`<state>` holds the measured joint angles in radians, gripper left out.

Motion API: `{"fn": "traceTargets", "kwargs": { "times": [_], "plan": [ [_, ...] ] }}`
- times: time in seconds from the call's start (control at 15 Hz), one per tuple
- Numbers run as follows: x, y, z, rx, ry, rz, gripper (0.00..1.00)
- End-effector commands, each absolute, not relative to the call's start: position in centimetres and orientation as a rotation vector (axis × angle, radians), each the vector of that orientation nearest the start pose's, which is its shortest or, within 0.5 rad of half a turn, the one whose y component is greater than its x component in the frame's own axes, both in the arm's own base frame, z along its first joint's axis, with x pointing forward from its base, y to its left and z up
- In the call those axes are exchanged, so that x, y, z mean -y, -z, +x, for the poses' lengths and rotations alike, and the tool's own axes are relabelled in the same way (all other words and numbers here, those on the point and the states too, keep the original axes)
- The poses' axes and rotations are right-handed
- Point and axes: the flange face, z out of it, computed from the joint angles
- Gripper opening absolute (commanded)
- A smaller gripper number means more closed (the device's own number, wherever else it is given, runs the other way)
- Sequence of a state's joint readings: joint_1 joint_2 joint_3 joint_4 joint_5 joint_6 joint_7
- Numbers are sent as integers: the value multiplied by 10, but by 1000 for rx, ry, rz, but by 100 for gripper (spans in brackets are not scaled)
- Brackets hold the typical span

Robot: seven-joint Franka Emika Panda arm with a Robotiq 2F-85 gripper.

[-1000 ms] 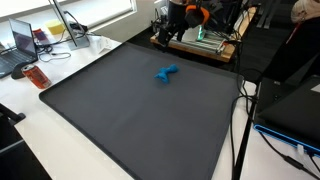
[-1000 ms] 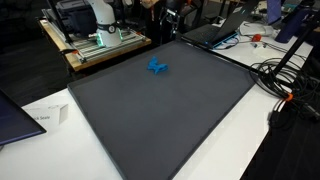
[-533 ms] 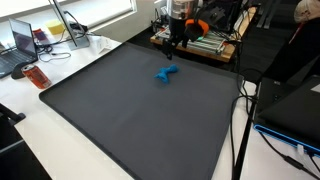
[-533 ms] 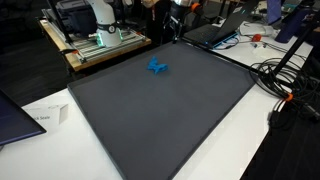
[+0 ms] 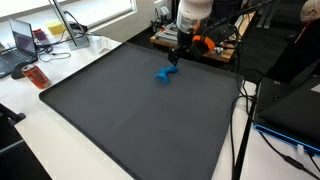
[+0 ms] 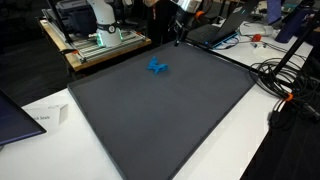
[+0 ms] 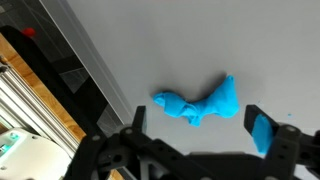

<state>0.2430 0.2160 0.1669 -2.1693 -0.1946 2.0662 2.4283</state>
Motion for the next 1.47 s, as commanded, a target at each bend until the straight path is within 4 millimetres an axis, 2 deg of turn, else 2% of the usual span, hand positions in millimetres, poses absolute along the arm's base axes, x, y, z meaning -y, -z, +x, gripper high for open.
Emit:
{"fn": "traceTargets", "kwargs": {
  "times": [0.0, 0.27, 0.53, 0.93, 1.4],
  "plan": [
    [-214, -262, 494, -2915, 260, -1956, 100],
    [-222, -244, 502, -3026, 323, -1888, 100],
    [-212, -243, 523, -3056, 185, -1831, 100],
    [-156, -253, 554, -3105, -66, -1627, 100],
    [-73, -253, 562, -3105, -451, -1346, 100]
  ]
}}
